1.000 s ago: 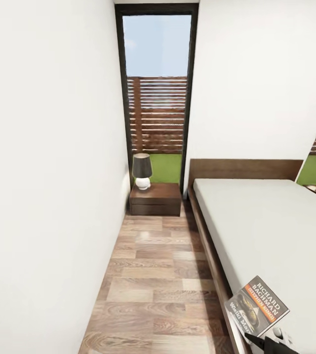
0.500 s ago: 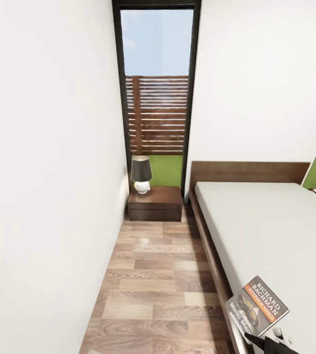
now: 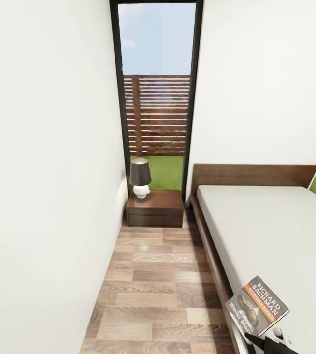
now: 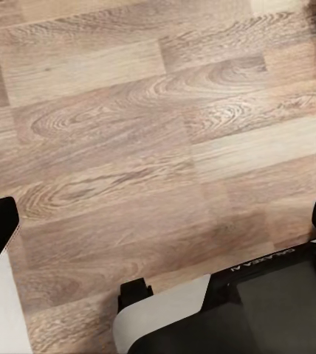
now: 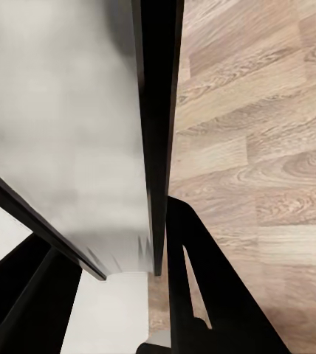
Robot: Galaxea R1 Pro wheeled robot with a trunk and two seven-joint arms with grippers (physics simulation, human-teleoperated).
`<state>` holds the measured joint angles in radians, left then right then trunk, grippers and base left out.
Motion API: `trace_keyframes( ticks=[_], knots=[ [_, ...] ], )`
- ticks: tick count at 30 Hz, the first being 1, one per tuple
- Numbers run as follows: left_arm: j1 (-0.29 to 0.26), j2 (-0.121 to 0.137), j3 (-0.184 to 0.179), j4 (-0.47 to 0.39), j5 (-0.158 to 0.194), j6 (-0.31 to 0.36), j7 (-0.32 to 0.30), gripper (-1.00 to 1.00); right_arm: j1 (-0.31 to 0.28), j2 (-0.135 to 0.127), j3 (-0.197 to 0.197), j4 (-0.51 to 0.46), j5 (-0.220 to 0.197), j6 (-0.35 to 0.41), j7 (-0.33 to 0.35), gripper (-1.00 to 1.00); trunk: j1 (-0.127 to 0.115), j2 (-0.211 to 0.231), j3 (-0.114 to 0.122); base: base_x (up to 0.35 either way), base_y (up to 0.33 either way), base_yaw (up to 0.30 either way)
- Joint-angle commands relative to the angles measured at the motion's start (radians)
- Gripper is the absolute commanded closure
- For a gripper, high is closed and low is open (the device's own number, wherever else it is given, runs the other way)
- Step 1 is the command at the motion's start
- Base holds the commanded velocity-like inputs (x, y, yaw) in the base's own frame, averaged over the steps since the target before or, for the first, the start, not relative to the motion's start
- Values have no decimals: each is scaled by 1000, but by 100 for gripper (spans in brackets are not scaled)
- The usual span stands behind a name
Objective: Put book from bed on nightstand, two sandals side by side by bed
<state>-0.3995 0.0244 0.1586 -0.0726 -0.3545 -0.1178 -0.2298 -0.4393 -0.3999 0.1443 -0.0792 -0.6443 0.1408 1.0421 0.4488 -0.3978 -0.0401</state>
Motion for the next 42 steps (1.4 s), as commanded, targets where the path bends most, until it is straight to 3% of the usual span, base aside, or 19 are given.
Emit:
trace_keyframes(
  ticks=[1, 42],
  knots=[
    [-1, 0, 9, 1, -10, -3, -3, -100, -1, 0, 3, -1, -12, 10, 3, 100, 1, -2, -2, 332, 0, 0],
    [-1, 0, 9, 1, -9, -3, -3, -100, -1, 0, 3, -1, -12, 10, 1, 100, 1, -2, -2, 332, 0, 0]
  ],
)
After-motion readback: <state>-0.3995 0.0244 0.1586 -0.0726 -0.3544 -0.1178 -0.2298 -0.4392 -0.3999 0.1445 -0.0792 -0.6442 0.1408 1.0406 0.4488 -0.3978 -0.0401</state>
